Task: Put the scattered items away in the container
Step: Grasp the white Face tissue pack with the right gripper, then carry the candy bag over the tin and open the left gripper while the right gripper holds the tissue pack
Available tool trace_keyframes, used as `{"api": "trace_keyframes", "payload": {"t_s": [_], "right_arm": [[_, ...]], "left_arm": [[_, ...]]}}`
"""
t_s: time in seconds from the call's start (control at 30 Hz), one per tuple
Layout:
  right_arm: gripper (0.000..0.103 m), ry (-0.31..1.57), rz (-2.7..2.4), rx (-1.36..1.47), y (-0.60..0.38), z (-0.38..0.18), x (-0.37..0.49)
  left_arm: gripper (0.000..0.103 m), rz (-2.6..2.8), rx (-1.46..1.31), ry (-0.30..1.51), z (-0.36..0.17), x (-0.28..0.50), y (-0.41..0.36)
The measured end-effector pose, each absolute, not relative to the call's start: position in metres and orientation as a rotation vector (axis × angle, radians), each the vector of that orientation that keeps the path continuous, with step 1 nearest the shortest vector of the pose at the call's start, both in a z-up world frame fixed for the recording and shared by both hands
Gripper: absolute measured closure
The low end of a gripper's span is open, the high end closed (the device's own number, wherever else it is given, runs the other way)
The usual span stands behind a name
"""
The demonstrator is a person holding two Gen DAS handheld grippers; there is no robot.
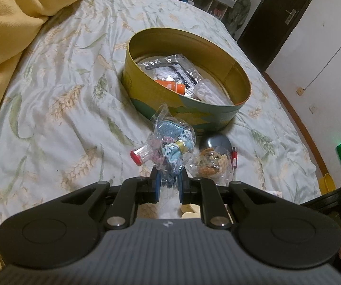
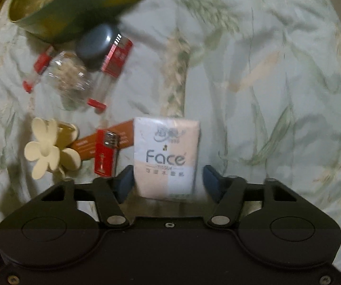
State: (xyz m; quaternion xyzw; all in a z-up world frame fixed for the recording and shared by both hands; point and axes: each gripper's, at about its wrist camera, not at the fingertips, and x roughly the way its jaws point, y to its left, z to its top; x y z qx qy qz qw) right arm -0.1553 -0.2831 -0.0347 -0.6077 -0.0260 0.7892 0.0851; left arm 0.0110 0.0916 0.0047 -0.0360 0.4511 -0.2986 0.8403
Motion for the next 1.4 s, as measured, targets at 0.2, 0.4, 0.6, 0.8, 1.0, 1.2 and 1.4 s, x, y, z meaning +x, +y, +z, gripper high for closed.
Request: {"api": "trace_keyframes", "payload": {"t_s": [0.2, 0.4, 0.6, 0.8, 1.0, 1.2, 1.4], "right_arm": [[0.053, -0.105, 2.429, -1.776, -0.289, -0.024, -0.147], [0.053, -0.131, 2.551, -1.717, -0.297, 0.004, -0.140], [0.053, -0.177, 2.662, -1.611, -0.296, 0.038, -0.138], [0.053, -0.195, 2.728, -1.537, -0.283, 0.055, -0.137], [0.053, -0.125, 2.784, -1.507, -0.266, 0.057, -0.139], [0.053, -0.090, 2.832, -1.508, -0.267, 0.054, -0.146], [0.053, -0.070, 2.839, -1.543, -0.267, 0.049, -0.150]], "left_arm": [[0.086, -0.635, -0.076, 0.950, 0.005, 0.010, 0.092], [0.086, -0.637, -0.069, 0.946, 0.006, 0.008, 0.092], [0.086, -0.631, -0.064, 0.950, 0.006, 0.007, 0.091], [0.086, -0.633, -0.038, 0.947, 0.005, 0.004, 0.090], [0.086, -0.628, -0.029, 0.950, 0.007, 0.003, 0.088], [0.086, -0.635, 0.005, 0.932, 0.016, 0.001, 0.080], [0.086, -0.640, 0.011, 0.914, 0.031, 0.004, 0.070]]}}
